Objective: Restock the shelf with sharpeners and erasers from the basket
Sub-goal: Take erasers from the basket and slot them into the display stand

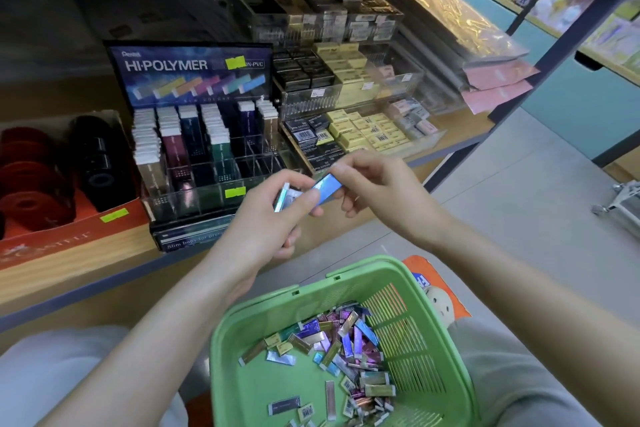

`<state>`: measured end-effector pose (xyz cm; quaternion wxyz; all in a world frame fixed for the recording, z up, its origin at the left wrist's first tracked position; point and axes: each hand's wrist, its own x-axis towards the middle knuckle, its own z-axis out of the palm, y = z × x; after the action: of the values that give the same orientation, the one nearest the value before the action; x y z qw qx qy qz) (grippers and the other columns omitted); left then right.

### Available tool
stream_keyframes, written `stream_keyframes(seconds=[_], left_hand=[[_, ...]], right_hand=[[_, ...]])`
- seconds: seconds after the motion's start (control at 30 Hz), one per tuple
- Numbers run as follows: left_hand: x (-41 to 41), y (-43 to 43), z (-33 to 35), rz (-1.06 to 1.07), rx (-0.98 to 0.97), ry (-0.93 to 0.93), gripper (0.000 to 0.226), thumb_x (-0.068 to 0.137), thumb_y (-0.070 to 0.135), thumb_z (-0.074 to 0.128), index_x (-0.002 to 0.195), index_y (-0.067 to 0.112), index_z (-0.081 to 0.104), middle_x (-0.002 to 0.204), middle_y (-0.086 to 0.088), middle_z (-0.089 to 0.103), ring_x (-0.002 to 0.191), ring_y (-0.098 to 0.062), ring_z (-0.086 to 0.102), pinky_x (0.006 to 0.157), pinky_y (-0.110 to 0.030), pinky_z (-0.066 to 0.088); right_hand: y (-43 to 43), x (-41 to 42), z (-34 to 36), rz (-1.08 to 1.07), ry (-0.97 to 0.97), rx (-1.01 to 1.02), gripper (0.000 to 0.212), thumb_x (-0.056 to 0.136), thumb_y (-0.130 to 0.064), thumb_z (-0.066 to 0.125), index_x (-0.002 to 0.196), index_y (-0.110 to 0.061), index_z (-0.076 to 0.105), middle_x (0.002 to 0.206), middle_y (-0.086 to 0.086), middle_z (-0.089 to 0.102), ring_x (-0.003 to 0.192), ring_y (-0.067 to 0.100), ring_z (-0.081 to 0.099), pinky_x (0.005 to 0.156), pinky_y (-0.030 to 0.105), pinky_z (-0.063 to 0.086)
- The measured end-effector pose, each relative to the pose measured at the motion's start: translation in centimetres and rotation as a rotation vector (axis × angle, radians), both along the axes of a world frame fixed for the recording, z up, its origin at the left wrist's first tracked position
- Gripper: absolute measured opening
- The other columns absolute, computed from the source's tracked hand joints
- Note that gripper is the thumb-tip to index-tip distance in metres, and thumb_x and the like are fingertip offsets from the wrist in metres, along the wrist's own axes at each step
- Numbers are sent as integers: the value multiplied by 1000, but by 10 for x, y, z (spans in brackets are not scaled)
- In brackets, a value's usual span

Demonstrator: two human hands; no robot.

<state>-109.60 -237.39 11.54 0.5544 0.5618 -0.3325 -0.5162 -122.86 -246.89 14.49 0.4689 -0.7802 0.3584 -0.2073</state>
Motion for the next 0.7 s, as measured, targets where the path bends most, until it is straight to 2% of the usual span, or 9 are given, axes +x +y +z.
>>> stream_keyframes(seconds=[0.1, 0.23, 0.33, 0.43, 0.5, 0.57, 0.63, 0.7], left_hand=[[6, 8, 2, -66, 12, -18, 15, 98, 23, 47, 90, 14, 54, 73, 3, 63, 42, -8, 31, 39, -17, 20], [18, 22, 6, -13, 8, -39, 11, 98, 22, 47, 97, 11, 51, 71, 3, 60, 42, -8, 31, 38, -18, 20], [31, 31, 8, 108, 52, 7, 7, 99, 8, 43, 106, 9, 45, 77, -6, 57, 41, -8, 33, 38, -19, 22], [46, 43, 7, 188, 64, 60, 22, 95, -7, 30, 104, 9, 42, 86, -11, 56, 48, -11, 37, 40, -21, 28], [58, 53, 6, 210, 39, 40, 25, 96, -7, 30, 107, 10, 45, 88, -9, 61, 51, -11, 45, 44, -21, 37], [68, 61, 6, 228, 2, 2, 26, 98, -5, 32, 112, 10, 48, 91, -6, 66, 60, -9, 57, 54, -20, 50], [76, 68, 5, 249, -29, -9, 26, 99, -5, 32, 112, 10, 49, 96, -8, 67, 77, -9, 64, 64, -20, 56], [82, 73, 5, 267, -31, 2, 27, 99, -5, 32, 107, 13, 50, 99, -10, 66, 86, -13, 64, 71, -27, 59]], right_hand=[[8, 3, 8, 20, -57, -5, 18, 97, -13, 49, 85, -7, 60, 63, -2, 54, 52, 9, 52, 54, 19, 48], [18, 12, 14, 78, -41, -81, 17, 96, -14, 52, 87, -4, 61, 64, 0, 54, 56, 13, 53, 58, 25, 50], [22, 25, 19, 68, -49, -150, 15, 96, -17, 52, 84, -11, 60, 69, 2, 59, 61, 13, 59, 64, 29, 52], [19, 46, 23, 0, -81, -219, 15, 96, -19, 52, 84, -14, 58, 71, 1, 63, 63, 12, 62, 65, 31, 54], [17, 66, 23, -65, -123, -269, 12, 96, -17, 53, 84, -16, 56, 70, 1, 63, 62, 11, 62, 65, 29, 54], [15, 88, 20, -126, -141, -343, 10, 96, -18, 53, 87, -15, 54, 69, 1, 62, 61, 9, 62, 64, 29, 54], [13, 110, 16, -142, -124, -416, 9, 96, -19, 53, 89, -14, 53, 70, 1, 62, 62, 10, 61, 62, 27, 52], [9, 128, 9, -106, -46, -538, 10, 96, -20, 53, 91, -12, 57, 73, 2, 60, 66, 18, 61, 64, 34, 50]])
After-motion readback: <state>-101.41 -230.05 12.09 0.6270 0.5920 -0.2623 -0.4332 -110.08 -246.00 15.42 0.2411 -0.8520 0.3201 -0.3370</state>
